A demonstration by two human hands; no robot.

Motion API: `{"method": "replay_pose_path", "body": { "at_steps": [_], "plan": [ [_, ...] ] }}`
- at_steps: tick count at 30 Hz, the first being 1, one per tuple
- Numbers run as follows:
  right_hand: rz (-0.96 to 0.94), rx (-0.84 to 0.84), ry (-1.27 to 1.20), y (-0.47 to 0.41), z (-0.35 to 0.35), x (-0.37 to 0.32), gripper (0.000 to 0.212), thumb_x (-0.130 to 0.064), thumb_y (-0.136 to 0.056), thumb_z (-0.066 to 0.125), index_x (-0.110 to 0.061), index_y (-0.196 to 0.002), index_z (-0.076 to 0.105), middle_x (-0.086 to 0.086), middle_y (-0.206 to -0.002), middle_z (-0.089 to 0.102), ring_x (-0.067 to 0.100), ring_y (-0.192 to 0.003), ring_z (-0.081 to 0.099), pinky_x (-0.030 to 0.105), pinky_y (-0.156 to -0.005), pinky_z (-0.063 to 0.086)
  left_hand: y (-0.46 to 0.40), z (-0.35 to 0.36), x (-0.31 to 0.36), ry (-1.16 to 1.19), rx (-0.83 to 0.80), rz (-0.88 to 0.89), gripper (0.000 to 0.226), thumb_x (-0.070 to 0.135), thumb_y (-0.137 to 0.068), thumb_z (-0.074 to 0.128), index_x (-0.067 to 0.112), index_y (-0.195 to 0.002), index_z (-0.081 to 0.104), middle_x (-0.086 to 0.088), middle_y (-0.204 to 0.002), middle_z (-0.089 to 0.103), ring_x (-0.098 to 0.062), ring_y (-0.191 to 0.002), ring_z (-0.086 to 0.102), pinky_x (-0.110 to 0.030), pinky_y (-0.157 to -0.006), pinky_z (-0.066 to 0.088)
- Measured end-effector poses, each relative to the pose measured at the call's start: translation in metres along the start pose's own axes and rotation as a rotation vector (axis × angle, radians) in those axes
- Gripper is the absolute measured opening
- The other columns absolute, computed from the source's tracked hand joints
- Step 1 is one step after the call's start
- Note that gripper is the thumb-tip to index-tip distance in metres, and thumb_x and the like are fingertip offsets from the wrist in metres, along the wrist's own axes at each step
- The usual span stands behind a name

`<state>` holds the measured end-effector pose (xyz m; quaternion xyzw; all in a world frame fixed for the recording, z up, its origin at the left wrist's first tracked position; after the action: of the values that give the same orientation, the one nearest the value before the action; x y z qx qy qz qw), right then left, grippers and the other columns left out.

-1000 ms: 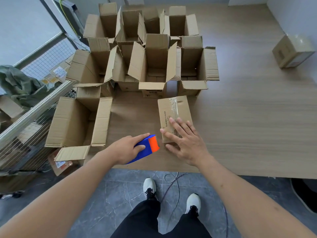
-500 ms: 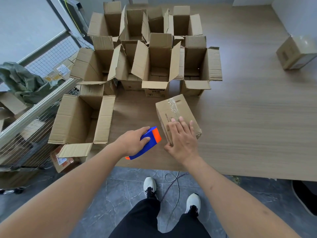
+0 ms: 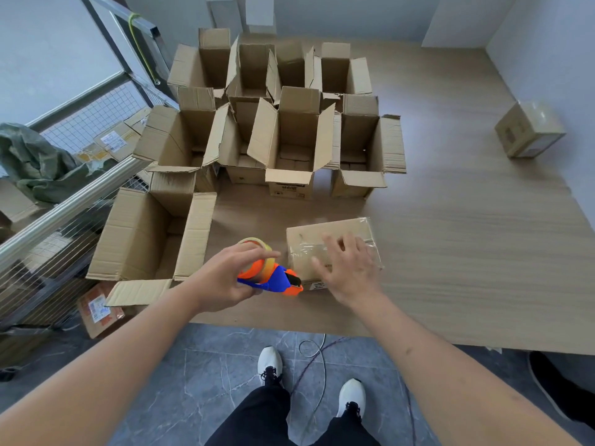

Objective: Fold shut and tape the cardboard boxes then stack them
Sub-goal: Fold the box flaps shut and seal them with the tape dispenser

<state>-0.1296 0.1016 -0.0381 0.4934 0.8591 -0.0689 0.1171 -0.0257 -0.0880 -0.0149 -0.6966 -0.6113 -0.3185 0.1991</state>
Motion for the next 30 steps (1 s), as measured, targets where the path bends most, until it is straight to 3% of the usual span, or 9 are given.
{"method": "replay_pose_path", "body": {
  "at_steps": [3,7,10,12,16,21,25,30],
  "plan": [
    [0.04,-0.148,0.065,-0.002,0.022,-0.008,0.076,-0.085,-0.081,0.039,-0.041,-0.143,0.043,0.007,-0.121,0.04,0.03,-0.117,0.039,0.049,-0.112,0.035,0.004,-0.008,-0.003,-0.028,0.029,-0.001,0.096,0.013,-0.075,0.083,0.045,-0.153,0.037,0.022,-0.132,0.053,-0.002,-0.125,0.051,-0.019,-0.1,0.042],
    [0.047,-0.203,0.047,0.003,0.031,0.001,0.089,-0.092,-0.073,0.037,-0.046,-0.149,0.034,0.009,-0.134,0.027,0.035,-0.143,0.02,0.054,-0.127,0.007,0.005,-0.012,-0.003,-0.034,0.063,0.041,0.09,0.012,-0.075,0.085,0.037,-0.151,0.044,0.019,-0.138,0.055,-0.009,-0.133,0.049,-0.033,-0.103,0.048],
    [0.022,-0.241,0.018,0.005,0.034,0.001,0.097,-0.096,-0.065,0.034,-0.049,-0.149,0.028,0.007,-0.139,0.018,0.033,-0.154,-0.002,0.053,-0.126,-0.008,0.003,-0.011,-0.002,-0.029,0.068,0.047,0.087,0.014,-0.076,0.088,0.033,-0.15,0.048,0.017,-0.138,0.056,-0.008,-0.129,0.051,-0.03,-0.102,0.047],
    [-0.018,-0.256,-0.007,0.004,0.035,-0.003,0.096,-0.089,-0.065,0.044,-0.049,-0.15,0.026,0.006,-0.145,0.017,0.031,-0.155,-0.008,0.05,-0.126,-0.01,0.001,-0.008,-0.001,-0.023,0.063,0.047,0.085,0.017,-0.076,0.089,0.031,-0.15,0.049,0.017,-0.139,0.056,-0.005,-0.128,0.051,-0.023,-0.102,0.044],
    [-0.164,-0.336,0.035,0.006,0.036,0.001,0.097,-0.047,-0.077,0.072,-0.054,-0.154,0.013,-0.005,-0.166,0.003,0.027,-0.157,-0.012,0.046,-0.127,-0.007,-0.002,-0.01,-0.001,-0.034,0.075,0.037,0.083,0.024,-0.075,0.09,0.033,-0.148,0.051,0.017,-0.138,0.057,-0.003,-0.124,0.053,-0.018,-0.101,0.041],
    [-0.237,-0.415,0.033,0.004,0.036,0.005,0.105,-0.019,-0.081,0.071,-0.055,-0.155,0.007,-0.017,-0.169,-0.013,0.021,-0.156,-0.018,0.042,-0.126,-0.006,-0.005,-0.012,-0.001,-0.064,0.086,0.009,0.084,0.027,-0.07,0.092,0.031,-0.145,0.055,0.018,-0.131,0.059,-0.002,-0.119,0.055,-0.026,-0.102,0.044],
    [-0.253,-0.448,-0.023,0.003,0.032,0.008,0.108,0.005,-0.075,0.064,-0.053,-0.153,0.016,-0.019,-0.168,-0.01,0.018,-0.157,-0.015,0.043,-0.128,0.002,-0.009,-0.008,0.002,-0.102,0.061,-0.002,0.085,0.031,-0.07,0.092,0.031,-0.146,0.054,0.018,-0.13,0.058,0.002,-0.116,0.052,-0.013,-0.1,0.035],
    [-0.272,-0.477,-0.152,0.009,0.019,0.004,0.096,-0.002,-0.08,0.061,-0.046,-0.157,0.025,-0.015,-0.17,-0.003,0.018,-0.158,-0.008,0.043,-0.128,0.002,-0.012,-0.004,0.009,-0.137,0.042,-0.027,0.084,0.032,-0.07,0.092,0.026,-0.146,0.056,0.011,-0.128,0.062,0.0,-0.109,0.054,-0.009,-0.095,0.035]
  ]
}}
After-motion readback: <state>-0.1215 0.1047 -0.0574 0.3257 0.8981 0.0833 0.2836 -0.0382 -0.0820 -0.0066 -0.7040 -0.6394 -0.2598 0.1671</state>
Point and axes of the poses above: each hand's wrist, its own y-axis away from the middle knuckle, its own z-axis out of the palm, x = y × z, the point moved 10 cm from there along -y, towards the middle knuckle
